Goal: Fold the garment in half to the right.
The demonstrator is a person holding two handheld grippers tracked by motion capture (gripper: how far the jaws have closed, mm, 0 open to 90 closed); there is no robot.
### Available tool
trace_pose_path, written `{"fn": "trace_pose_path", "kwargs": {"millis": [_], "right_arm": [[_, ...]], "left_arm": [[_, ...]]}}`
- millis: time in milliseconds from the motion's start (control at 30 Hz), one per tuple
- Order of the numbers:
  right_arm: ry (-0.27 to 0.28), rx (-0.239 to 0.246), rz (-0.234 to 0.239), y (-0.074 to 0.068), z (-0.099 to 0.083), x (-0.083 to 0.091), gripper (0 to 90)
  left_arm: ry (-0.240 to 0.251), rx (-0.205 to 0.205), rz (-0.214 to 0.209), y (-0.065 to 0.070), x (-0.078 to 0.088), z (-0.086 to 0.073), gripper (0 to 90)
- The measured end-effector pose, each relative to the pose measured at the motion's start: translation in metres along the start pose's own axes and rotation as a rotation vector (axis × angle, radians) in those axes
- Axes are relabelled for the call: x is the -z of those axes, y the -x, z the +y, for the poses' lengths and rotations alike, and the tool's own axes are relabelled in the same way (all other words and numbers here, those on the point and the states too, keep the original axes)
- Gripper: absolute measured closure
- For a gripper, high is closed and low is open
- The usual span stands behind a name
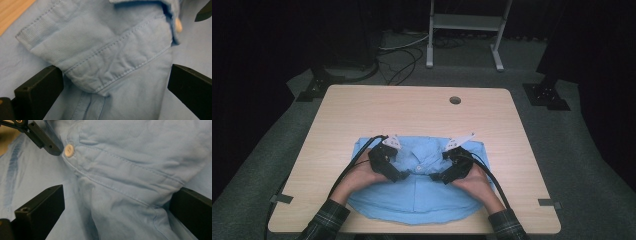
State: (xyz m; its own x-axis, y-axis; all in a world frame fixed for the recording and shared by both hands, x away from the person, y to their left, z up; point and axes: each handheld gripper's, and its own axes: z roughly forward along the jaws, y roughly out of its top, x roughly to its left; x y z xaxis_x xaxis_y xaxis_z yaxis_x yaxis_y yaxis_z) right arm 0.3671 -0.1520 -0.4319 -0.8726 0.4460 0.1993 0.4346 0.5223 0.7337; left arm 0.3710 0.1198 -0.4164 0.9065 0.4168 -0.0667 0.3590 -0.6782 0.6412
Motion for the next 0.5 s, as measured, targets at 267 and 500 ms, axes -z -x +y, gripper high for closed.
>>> {"fn": "trace_pose_path", "kwargs": {"millis": [267,500], "right_arm": [[0.003,0.02,0.015,-0.011,0.0,0.007,0.0],[0.01,0.039,0.025,-0.024,-0.006,0.013,0.0]], "left_arm": [[0.038,-0.035,-0.004,0.015,0.013,-0.003,0.0],[0.041,-0.053,-0.019,0.028,0.019,-0.013,0.0]]}}
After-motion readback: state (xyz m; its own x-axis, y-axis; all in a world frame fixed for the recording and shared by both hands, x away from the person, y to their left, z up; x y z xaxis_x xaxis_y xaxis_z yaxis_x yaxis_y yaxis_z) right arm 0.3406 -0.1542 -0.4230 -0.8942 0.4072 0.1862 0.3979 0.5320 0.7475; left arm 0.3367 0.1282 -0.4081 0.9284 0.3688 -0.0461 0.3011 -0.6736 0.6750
